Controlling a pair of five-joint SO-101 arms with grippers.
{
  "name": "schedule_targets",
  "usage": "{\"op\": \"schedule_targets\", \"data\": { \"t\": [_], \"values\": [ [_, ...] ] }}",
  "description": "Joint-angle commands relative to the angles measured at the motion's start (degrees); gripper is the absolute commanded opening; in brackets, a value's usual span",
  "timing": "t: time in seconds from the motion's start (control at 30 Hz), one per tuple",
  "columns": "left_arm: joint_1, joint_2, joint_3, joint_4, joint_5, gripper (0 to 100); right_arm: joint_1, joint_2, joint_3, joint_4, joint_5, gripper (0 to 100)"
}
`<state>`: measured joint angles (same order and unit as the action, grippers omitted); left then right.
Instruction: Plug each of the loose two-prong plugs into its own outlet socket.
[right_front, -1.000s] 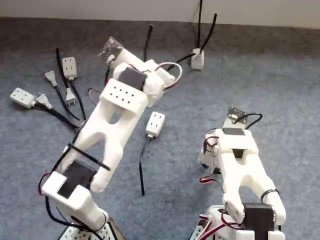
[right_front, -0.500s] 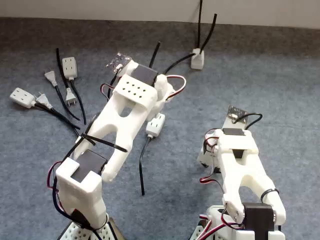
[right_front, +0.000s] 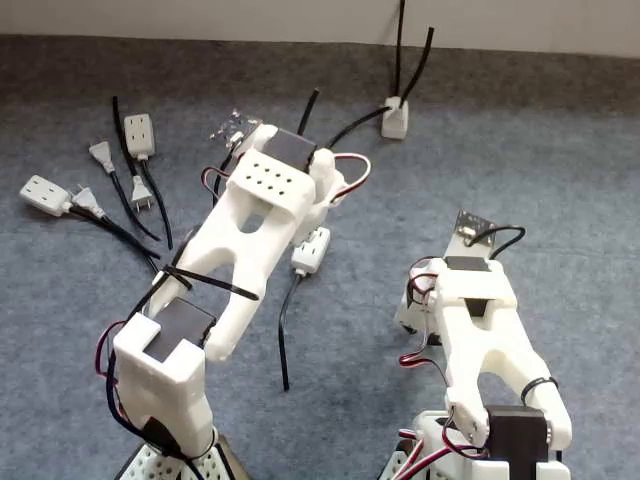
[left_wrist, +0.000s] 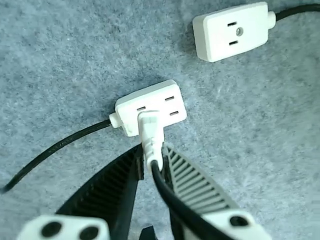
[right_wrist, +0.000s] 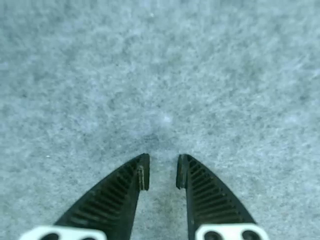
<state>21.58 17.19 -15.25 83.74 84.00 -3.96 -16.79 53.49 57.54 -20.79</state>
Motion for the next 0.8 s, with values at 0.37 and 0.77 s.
{"op": "schedule_targets", "data": {
  "t": [0.37, 0.77],
  "values": [
    [0.7, 3.6, -0.3, -8.2, 5.5, 1, 0.4, -0.2, 0.0, -1.0, -0.3, 10.1],
    [0.7, 3.9, -0.7, -8.2, 5.5, 1, 0.4, -0.2, 0.0, -1.0, -0.2, 10.1]
  ]
}}
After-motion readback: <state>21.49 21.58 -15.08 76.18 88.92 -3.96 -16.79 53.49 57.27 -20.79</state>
